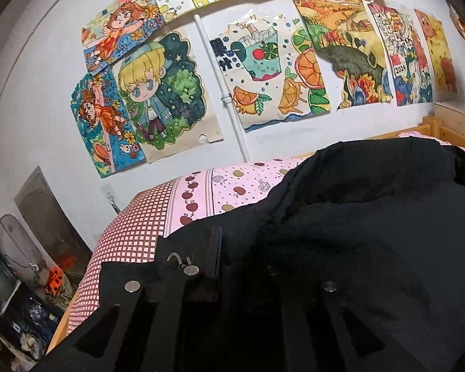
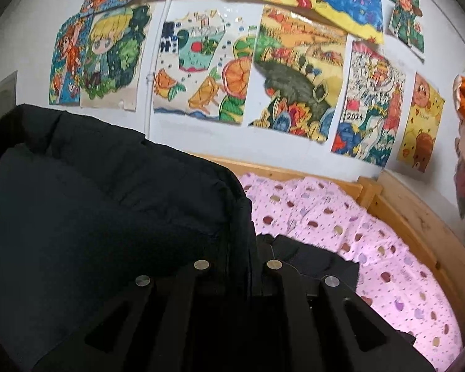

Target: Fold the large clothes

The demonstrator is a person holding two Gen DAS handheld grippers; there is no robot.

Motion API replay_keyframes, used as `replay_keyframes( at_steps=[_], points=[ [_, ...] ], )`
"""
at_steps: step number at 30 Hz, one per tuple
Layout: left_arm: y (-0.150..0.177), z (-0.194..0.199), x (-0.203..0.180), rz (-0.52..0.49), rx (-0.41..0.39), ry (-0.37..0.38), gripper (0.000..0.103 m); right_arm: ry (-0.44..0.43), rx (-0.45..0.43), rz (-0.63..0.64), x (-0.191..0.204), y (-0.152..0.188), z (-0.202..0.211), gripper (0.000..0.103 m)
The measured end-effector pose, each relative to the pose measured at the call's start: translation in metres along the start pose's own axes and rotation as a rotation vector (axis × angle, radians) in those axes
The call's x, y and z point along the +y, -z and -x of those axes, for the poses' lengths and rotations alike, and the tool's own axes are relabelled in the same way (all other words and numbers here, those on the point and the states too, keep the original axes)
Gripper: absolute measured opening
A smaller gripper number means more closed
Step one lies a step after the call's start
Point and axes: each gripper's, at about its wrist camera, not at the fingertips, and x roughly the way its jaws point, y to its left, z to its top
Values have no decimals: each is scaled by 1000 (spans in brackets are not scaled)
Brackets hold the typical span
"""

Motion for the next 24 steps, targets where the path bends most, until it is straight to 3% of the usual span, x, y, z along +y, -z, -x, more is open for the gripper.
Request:
replay_keyframes(
  at_steps=[4,6,7,8,9,10,11,15,17,20,24],
  points=[
    [1,1,2,-4,26,6,15,-1,3,-21,-4,2,3,13],
    [1,5,5,6,32,11,27,11,-10,-29,-8,3,9,26],
    [1,10,8,15,27,27,33,11,-20,-34,-9,3,13,44],
    [1,14,11,26,20,50,47,8,-48,-44,-13,4,22,63],
    [1,21,15,45,6,71,66,6,-65,-50,-15,6,27,68],
    [2,27,17,58,-10,66,81,2,-85,-53,-19,7,36,71],
    [3,39,21,75,-52,39,102,0,-90,-52,-21,7,41,71],
    [15,77,30,65,-175,11,103,-53,-115,-52,-29,14,72,73],
    [25,88,29,32,-193,-34,103,-133,-127,-50,-30,19,85,86],
    [39,88,24,-3,-154,-49,103,-236,-92,5,-20,24,88,89],
    [43,60,13,-37,-31,-67,103,-256,-18,108,8,25,67,89]
  ],
)
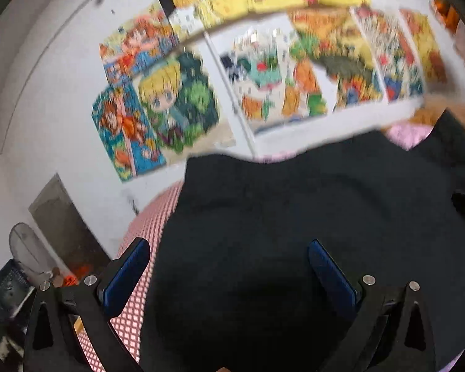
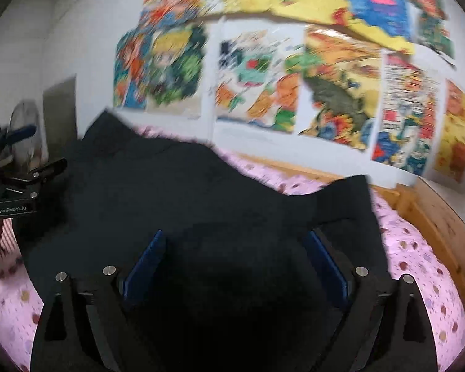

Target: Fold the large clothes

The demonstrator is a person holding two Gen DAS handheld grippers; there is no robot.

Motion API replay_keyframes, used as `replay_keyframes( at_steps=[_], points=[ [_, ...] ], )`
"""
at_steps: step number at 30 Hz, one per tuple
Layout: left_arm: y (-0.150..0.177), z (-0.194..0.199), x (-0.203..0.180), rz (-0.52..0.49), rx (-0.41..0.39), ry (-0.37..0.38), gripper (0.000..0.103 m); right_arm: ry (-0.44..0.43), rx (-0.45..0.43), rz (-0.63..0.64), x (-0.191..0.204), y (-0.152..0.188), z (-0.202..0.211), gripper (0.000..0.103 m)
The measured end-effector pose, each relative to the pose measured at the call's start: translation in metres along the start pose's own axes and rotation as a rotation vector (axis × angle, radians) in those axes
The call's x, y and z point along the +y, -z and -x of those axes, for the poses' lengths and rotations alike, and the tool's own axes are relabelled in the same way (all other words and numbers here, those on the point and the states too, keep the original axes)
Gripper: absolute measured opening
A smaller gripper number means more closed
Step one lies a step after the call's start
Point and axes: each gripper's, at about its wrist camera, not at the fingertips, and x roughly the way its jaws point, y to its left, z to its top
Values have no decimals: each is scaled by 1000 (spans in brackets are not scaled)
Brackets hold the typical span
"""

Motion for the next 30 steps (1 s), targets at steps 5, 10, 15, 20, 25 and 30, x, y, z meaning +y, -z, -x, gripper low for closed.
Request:
replay_keyframes(
  at_steps=[5,10,15,20,25,30],
  points=[
    [-4,-31,7,82,66,-11,103,29,46,-9,1,-12,-35,89],
    [5,-50,10,124,90,41,103,56,67,-60,-13,-16,-59,89],
    [14,-59,3,129,88,67,103,-65,179,-261,-46,7,-99,99],
    [18,-56,-7,89,51,36,103,-105,184,-300,-46,21,-110,101],
    [21,-51,-6,99,34,29,103,-89,173,-295,-41,23,-106,101],
    [15,-48,8,131,59,62,103,-65,179,-319,-49,18,-95,101]
  ],
)
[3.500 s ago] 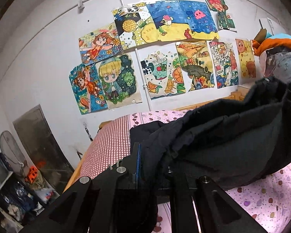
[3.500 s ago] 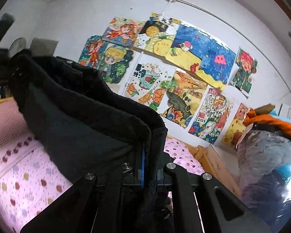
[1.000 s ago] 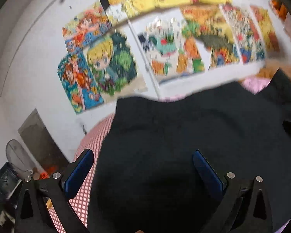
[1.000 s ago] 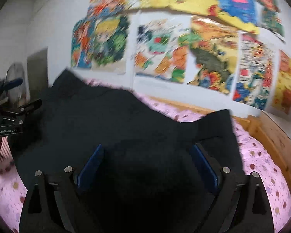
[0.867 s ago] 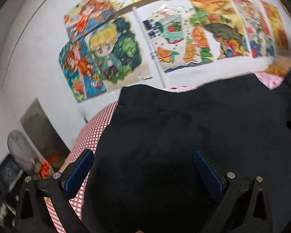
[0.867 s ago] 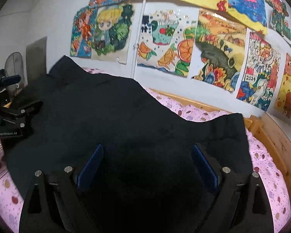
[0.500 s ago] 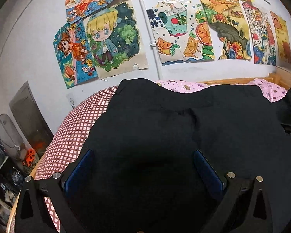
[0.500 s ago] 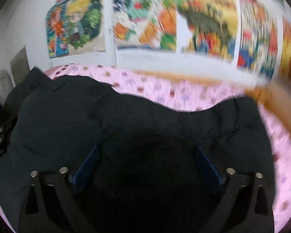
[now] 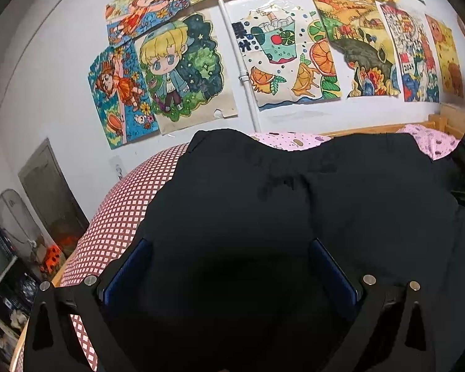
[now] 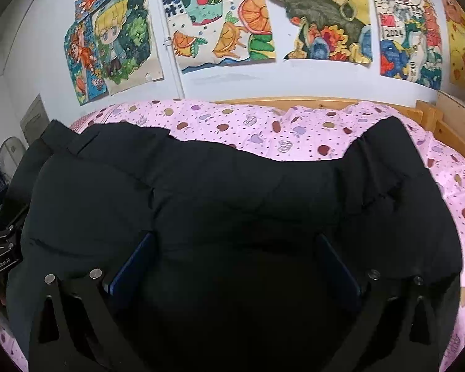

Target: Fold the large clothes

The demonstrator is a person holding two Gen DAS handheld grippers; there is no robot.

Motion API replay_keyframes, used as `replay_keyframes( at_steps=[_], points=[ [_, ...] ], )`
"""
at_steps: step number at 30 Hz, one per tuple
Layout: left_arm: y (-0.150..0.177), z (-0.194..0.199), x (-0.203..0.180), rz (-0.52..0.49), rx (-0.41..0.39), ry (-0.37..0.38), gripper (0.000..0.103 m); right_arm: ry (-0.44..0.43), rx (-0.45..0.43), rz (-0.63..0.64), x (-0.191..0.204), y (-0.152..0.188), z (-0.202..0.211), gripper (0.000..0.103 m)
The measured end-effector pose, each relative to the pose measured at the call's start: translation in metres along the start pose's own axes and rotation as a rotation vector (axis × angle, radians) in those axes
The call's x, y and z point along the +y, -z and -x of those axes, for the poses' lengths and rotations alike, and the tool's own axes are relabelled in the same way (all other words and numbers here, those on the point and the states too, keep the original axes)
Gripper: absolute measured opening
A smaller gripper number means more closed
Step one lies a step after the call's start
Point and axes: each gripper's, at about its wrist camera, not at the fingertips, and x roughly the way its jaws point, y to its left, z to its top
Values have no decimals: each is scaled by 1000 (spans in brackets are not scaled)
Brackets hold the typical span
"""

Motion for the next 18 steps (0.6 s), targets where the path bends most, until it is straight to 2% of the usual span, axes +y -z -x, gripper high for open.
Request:
replay_keyframes(
  at_steps=[8,13,18],
  points=[
    [-12,1,59,119,46,60,103,94,-40,-26,-33,-2,39,101],
    [-3,-6,92,193,102,143,103,69,-25,-40,-61,-1,53,101],
    [1,-23,103,215,163,241,103,93,-21,-32,-79,1,59,101]
  ],
)
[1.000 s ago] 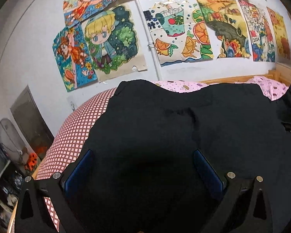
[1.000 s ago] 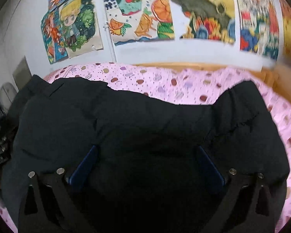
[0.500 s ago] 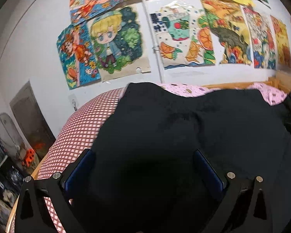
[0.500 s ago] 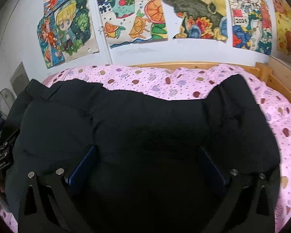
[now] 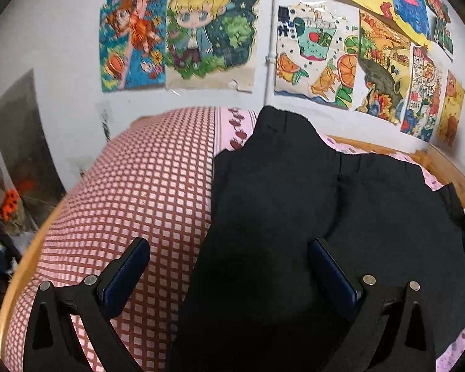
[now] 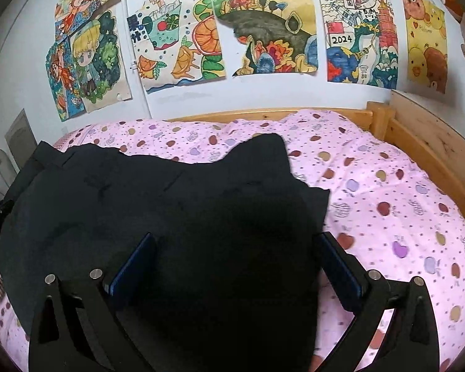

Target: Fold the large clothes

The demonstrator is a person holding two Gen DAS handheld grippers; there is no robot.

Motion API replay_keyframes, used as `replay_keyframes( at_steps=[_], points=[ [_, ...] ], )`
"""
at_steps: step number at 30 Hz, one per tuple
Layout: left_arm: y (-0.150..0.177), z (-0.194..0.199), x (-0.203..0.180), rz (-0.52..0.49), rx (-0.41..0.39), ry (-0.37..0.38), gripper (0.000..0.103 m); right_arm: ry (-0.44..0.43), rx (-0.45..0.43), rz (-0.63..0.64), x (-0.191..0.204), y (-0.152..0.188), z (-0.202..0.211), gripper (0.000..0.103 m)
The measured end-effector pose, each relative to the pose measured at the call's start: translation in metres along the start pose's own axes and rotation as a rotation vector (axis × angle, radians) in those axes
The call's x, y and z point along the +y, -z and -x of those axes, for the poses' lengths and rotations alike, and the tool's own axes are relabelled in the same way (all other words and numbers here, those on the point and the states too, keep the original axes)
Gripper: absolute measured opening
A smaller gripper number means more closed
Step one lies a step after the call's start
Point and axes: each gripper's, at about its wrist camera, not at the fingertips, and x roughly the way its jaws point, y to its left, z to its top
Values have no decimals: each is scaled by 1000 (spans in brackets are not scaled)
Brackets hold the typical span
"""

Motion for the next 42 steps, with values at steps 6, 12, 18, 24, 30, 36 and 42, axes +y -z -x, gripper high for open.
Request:
replay_keyframes(
  at_steps=[6,12,18,24,30,36,42],
  points=[
    [7,-38,20,113,192,206,103,-50,102,-115,-34,15,-24,101],
    [24,-63,39,246,278,362,103,-234,193,-263,-58,38,-61,102],
    [30,-65,27,194,271,410,103,-287,169,-288,-57,55,-69,102],
    [30,-59,18,203,262,456,75,-318,184,-270,-54,52,-68,101],
    [28,-49,17,170,252,420,61,-304,169,-211,-41,46,-57,76],
    [17,-43,3,199,268,360,50,-263,158,-184,-34,43,-50,57],
    [8,-27,-9,215,242,314,32,-144,128,-87,-10,33,-31,35]
  ],
)
